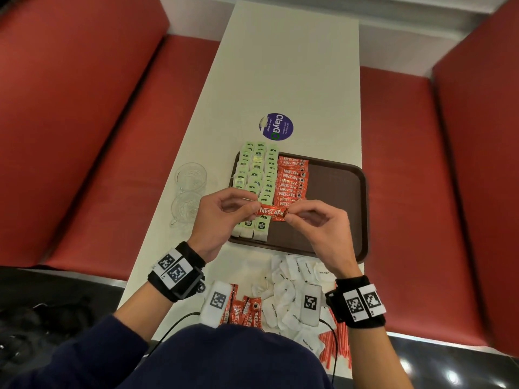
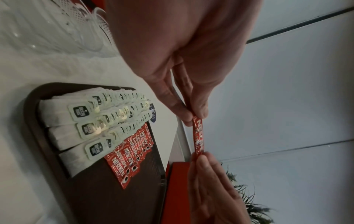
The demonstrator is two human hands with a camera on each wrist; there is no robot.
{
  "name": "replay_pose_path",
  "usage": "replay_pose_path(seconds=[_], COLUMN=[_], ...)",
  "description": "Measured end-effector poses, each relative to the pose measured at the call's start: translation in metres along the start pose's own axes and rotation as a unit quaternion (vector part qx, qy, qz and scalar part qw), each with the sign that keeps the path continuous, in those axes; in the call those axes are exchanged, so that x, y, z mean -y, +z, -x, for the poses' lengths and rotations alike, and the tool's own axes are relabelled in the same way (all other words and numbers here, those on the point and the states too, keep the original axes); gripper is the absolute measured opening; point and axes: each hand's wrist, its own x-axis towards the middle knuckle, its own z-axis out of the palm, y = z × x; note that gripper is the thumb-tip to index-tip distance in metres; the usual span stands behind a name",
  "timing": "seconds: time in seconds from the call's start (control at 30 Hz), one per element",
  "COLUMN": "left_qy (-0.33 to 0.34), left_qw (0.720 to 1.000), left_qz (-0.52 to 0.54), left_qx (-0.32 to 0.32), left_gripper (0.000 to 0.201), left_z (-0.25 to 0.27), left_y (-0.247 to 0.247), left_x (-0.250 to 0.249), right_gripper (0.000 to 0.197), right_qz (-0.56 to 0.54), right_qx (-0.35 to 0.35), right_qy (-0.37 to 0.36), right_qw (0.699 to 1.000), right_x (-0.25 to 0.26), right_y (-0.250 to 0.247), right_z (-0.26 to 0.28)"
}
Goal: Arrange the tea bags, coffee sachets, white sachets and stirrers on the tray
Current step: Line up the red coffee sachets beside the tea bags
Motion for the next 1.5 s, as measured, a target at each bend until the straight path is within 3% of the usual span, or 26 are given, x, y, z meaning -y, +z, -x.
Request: replay_pose_path(seconds=[0.1,0.17,0.37,0.5,0.77,0.83,0.97,1.03,1.5], left_qy=[0.001,0.001,0.002,-0.007,0.029,0.050,0.092,0.101,0.106], left_qw=[0.999,0.999,0.998,0.996,0.946,0.924,0.852,0.834,0.813], left_qz=[-0.032,-0.052,-0.065,-0.088,-0.322,-0.379,-0.507,-0.533,-0.563], left_qx=[-0.003,-0.001,0.019,0.026,0.007,0.025,0.094,0.097,0.108], left_gripper=[0.020,0.019,0.017,0.017,0.004,0.009,0.005,0.006,0.016], left_z=[0.000,-0.001,-0.005,-0.009,-0.019,-0.019,-0.016,-0.014,-0.008], left_y=[0.004,0.008,0.019,0.016,-0.025,-0.035,-0.049,-0.054,-0.067], left_x=[0.005,0.008,0.011,0.019,0.052,0.061,0.079,0.086,0.102], right_gripper=[0.039,0.049,0.031,0.029,0.029,0.028,0.033,0.035,0.026], right_qz=[0.134,0.247,0.415,0.458,0.495,0.506,0.529,0.529,0.481], right_qx=[-0.017,-0.007,-0.030,-0.028,0.052,0.082,0.120,0.118,0.049], right_qy=[-0.068,-0.136,-0.240,-0.277,-0.113,-0.106,-0.086,-0.075,-0.046], right_qw=[0.989,0.959,0.877,0.844,0.860,0.852,0.836,0.837,0.874], right_x=[-0.001,-0.007,-0.019,-0.031,-0.096,-0.104,-0.112,-0.114,-0.122], right_y=[0.004,0.007,0.009,0.005,-0.020,-0.015,-0.005,-0.005,0.011], right_z=[0.000,0.000,-0.002,-0.006,-0.038,-0.047,-0.063,-0.066,-0.067])
